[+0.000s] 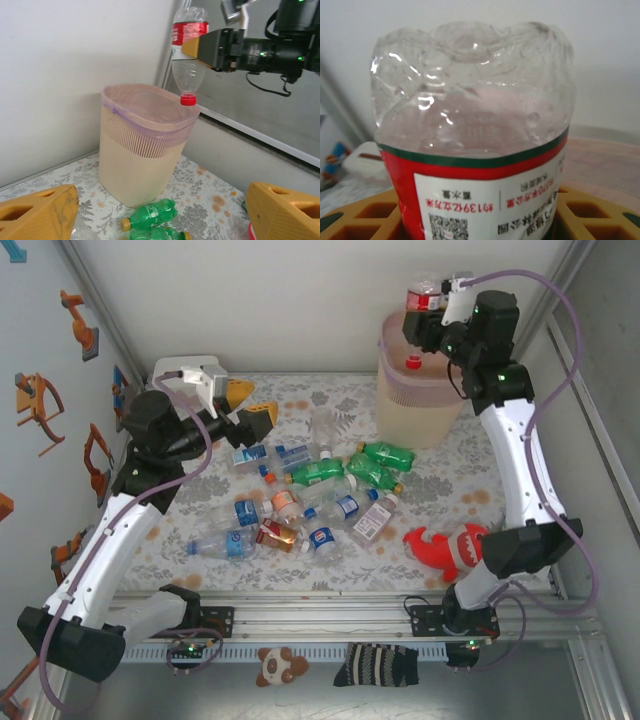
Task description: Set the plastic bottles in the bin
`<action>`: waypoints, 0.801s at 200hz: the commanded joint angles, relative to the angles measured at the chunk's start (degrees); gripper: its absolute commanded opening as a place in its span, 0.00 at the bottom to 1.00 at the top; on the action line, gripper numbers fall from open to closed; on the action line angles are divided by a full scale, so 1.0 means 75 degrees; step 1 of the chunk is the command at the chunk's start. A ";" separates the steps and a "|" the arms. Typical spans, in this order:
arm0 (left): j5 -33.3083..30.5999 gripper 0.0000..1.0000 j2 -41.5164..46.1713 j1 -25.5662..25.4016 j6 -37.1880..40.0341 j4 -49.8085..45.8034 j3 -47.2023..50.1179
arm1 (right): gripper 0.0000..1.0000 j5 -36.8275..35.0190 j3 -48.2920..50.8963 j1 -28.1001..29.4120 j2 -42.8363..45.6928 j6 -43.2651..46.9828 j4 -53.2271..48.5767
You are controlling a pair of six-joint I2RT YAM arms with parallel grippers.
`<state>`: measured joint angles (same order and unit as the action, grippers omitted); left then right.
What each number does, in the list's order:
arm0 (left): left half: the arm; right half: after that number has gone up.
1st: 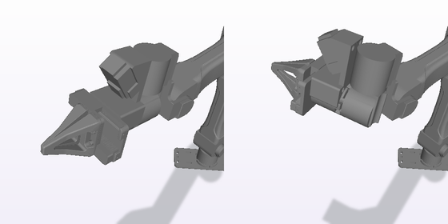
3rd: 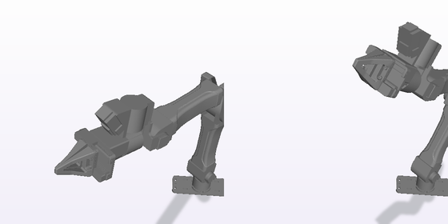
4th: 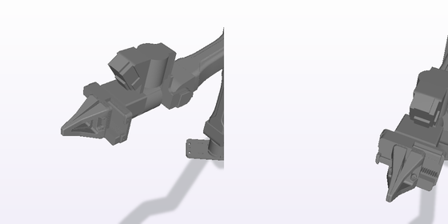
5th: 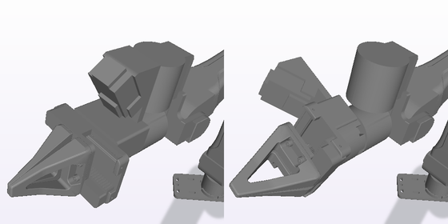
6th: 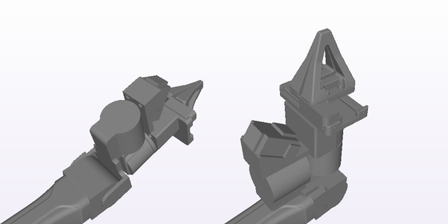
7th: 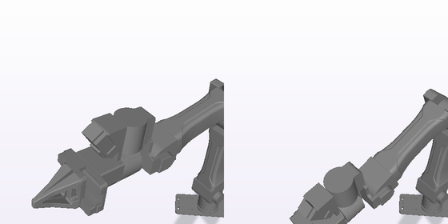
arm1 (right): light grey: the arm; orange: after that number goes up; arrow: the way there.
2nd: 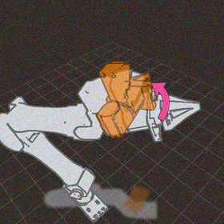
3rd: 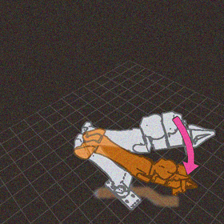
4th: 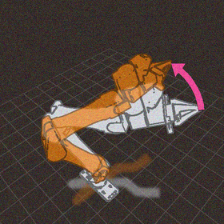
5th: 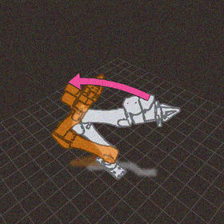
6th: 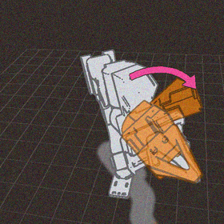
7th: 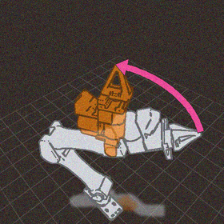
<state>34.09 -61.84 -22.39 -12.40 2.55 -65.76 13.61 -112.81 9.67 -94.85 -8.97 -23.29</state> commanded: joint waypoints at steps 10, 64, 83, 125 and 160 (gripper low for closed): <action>-0.0103 0.86 0.0087 0.0063 -0.0105 0.0222 0.0235 | 0.53 -0.1732 -0.0767 -0.0211 -0.0817 0.0122 -0.0423; -0.0241 0.85 -0.0149 0.0079 -0.0195 0.0325 0.0472 | 0.52 -0.3081 -0.1821 -0.0384 -0.2305 0.0782 -0.1333; -0.0255 0.85 -0.0213 0.0079 -0.0198 0.0334 0.0512 | 0.52 -0.3217 -0.1952 -0.0444 -0.2704 0.0858 -0.1548; -0.0268 0.84 -0.0351 0.0093 -0.0221 0.0337 0.0632 | 0.52 -0.3314 -0.2645 -0.0516 -0.3680 0.0845 -0.2381; -0.0296 0.84 -0.0416 0.0100 -0.0166 0.0259 0.0691 | 0.52 -0.3369 -0.2991 -0.0548 -0.4290 0.0840 -0.2760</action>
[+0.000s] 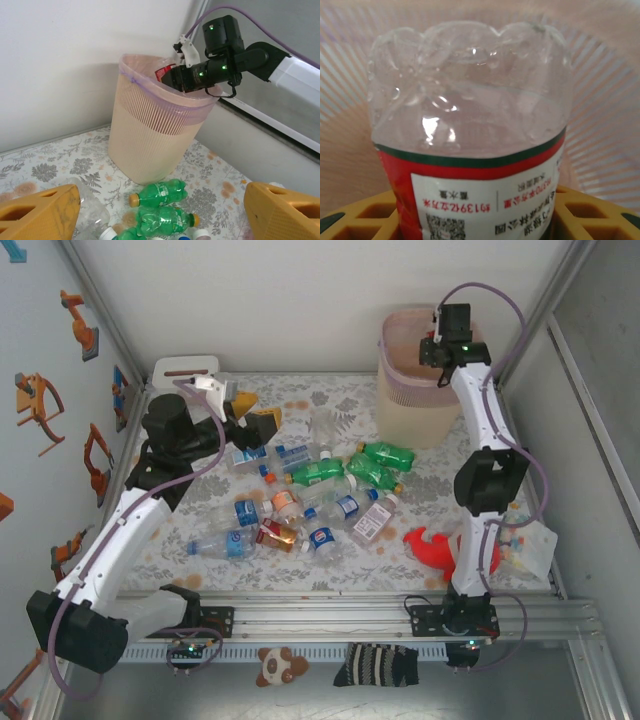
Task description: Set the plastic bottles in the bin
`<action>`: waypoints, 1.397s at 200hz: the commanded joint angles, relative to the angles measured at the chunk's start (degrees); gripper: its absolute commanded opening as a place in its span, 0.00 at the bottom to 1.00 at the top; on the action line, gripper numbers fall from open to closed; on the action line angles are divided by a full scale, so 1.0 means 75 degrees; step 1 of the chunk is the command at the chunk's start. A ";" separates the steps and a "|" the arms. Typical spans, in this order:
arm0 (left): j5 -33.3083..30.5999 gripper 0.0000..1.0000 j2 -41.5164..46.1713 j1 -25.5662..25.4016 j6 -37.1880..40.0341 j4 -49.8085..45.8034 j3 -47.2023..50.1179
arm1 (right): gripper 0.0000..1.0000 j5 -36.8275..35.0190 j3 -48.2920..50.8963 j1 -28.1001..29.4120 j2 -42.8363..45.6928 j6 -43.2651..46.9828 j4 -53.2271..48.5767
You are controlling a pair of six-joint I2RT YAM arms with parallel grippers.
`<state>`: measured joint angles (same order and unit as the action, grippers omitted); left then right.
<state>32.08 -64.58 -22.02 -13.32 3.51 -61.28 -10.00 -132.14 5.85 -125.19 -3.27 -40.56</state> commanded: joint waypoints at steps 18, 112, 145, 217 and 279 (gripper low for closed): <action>-0.0097 0.84 -0.0054 0.0055 0.0005 0.0076 0.0140 | 0.52 -0.0290 -0.0554 -0.0073 -0.0493 0.0039 -0.0650; -0.0228 0.84 -0.0191 0.0074 0.0089 -0.0155 0.0084 | 0.70 -0.0565 -0.0731 -0.0169 -0.0659 -0.0185 -0.1085; -0.0256 0.83 -0.0235 0.0067 0.0054 -0.0198 0.0050 | 0.76 -0.0510 -0.0853 -0.0164 -0.0461 -0.0162 -0.1155; -0.1463 0.82 -0.0450 0.0070 -0.0167 -0.1328 -0.0219 | 0.77 -0.0300 -0.0827 -0.0169 0.0439 -0.0253 -0.1180; -0.1845 0.82 -0.1265 0.0156 0.2246 -0.4261 -0.1439 | 0.76 0.0157 -0.0572 -0.0176 0.1449 -0.0386 -0.1138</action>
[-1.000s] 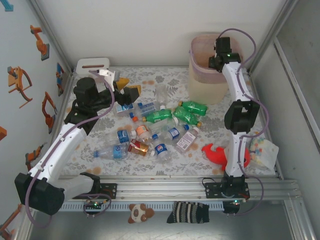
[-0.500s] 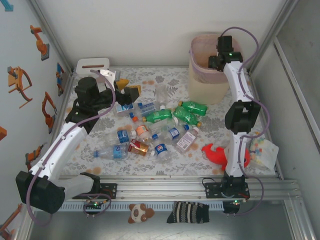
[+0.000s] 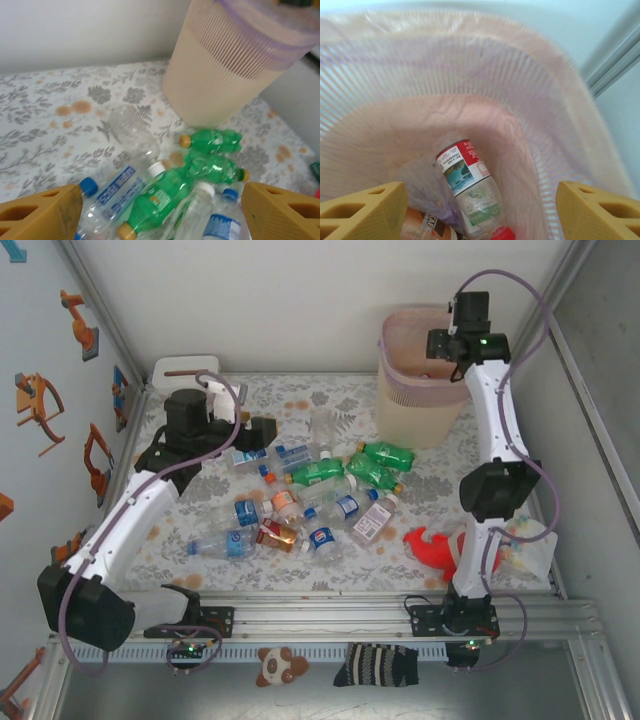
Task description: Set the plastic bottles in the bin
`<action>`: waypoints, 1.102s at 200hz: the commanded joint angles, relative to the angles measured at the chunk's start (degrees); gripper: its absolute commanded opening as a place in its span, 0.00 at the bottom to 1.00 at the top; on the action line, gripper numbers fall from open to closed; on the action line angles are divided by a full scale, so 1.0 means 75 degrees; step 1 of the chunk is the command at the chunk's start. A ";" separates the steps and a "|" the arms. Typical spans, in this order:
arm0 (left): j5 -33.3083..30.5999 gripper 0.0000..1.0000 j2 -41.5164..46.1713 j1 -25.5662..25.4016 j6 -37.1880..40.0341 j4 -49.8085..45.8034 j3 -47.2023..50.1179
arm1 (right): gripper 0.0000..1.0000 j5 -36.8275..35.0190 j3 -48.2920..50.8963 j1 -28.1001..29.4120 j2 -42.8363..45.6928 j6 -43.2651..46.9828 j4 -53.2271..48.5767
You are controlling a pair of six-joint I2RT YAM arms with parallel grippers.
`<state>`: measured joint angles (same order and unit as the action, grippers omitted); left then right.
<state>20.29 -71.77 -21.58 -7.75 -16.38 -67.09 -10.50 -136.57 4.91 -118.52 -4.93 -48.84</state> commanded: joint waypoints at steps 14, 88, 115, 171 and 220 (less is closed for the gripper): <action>-0.0306 0.82 -0.0665 0.0152 0.2324 -0.2250 -0.1012 | 0.76 0.0304 0.0120 -0.0036 0.0805 -0.0184 0.0006; -0.1193 0.80 -0.3199 0.0675 0.5285 -0.4047 -0.2111 | 0.76 0.0417 0.1273 -0.0036 0.2341 -0.0261 0.0497; -0.1756 0.80 -0.4082 0.0715 0.5970 -0.4302 -0.2368 | 0.76 0.0453 0.1625 -0.0045 0.2695 -0.0295 0.0586; -0.2075 0.86 -0.4592 0.1164 0.6629 -0.3777 -0.2217 | 0.77 0.0439 0.2395 -0.0042 0.3227 -0.0274 0.0757; -0.1781 0.87 -0.4979 0.1311 0.7101 -0.3658 -0.2372 | 0.77 0.0474 0.2618 -0.0042 0.3425 -0.0302 0.0792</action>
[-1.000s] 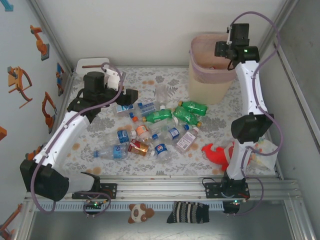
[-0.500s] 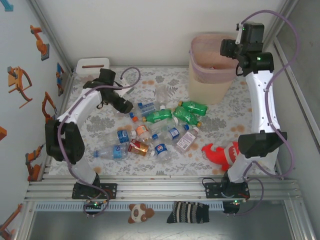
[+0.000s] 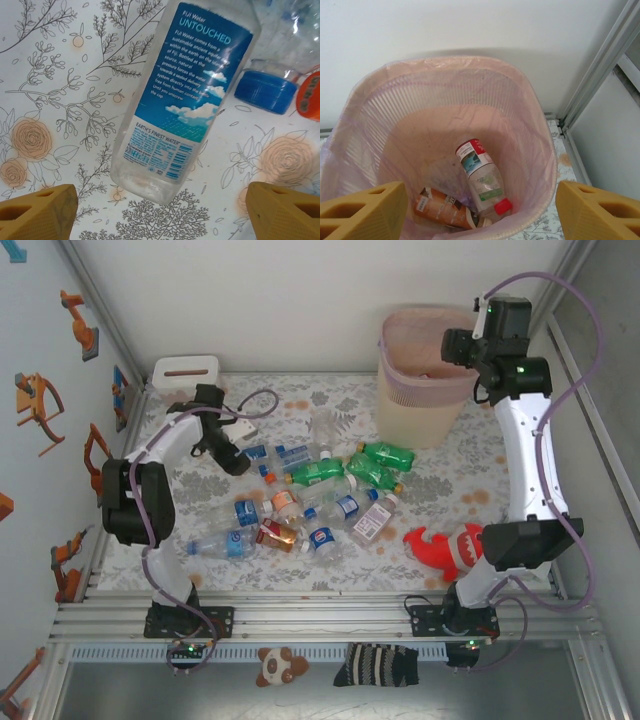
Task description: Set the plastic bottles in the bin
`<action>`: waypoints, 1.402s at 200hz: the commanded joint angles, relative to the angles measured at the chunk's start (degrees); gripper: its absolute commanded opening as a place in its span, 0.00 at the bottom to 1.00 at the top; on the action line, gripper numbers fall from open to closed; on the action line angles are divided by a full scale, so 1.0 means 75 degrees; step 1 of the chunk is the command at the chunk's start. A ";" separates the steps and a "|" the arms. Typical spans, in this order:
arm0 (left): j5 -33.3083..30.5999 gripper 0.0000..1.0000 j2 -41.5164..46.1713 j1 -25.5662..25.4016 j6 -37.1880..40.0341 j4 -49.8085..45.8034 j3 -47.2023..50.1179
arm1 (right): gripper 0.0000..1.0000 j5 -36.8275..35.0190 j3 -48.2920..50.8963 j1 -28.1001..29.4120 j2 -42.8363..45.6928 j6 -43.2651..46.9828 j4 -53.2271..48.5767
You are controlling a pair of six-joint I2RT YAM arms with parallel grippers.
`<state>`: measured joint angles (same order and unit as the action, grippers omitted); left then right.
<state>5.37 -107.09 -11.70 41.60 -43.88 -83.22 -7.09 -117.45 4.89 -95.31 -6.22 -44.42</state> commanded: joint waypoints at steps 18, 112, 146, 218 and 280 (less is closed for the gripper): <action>0.0404 0.87 -0.0436 0.0003 0.0655 0.0026 -0.0308 | 0.77 0.0020 0.0089 -0.0031 0.0393 -0.0134 0.0212; 0.0951 0.76 -0.1410 -0.0004 0.0571 0.0023 -0.0705 | 0.77 -0.0015 0.0374 -0.0042 0.0719 -0.0131 0.0225; 0.0926 0.64 -0.1492 0.0002 0.0466 0.0019 -0.0704 | 0.76 -0.0003 0.0474 -0.0042 0.0789 -0.0126 0.0240; 0.0082 0.55 -0.1819 0.0044 -0.0317 0.0014 -0.0944 | 0.77 0.0043 0.0663 -0.0048 0.0894 -0.0137 0.0256; -0.0633 0.55 -0.2209 0.0316 -0.1169 -0.0315 -0.1601 | 0.76 0.0093 0.0744 -0.0040 0.0930 -0.0156 0.0291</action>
<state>4.60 -120.79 -10.72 36.73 -42.94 -92.47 -6.87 -112.33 4.89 -90.19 -6.24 -43.79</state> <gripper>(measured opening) 0.535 0.765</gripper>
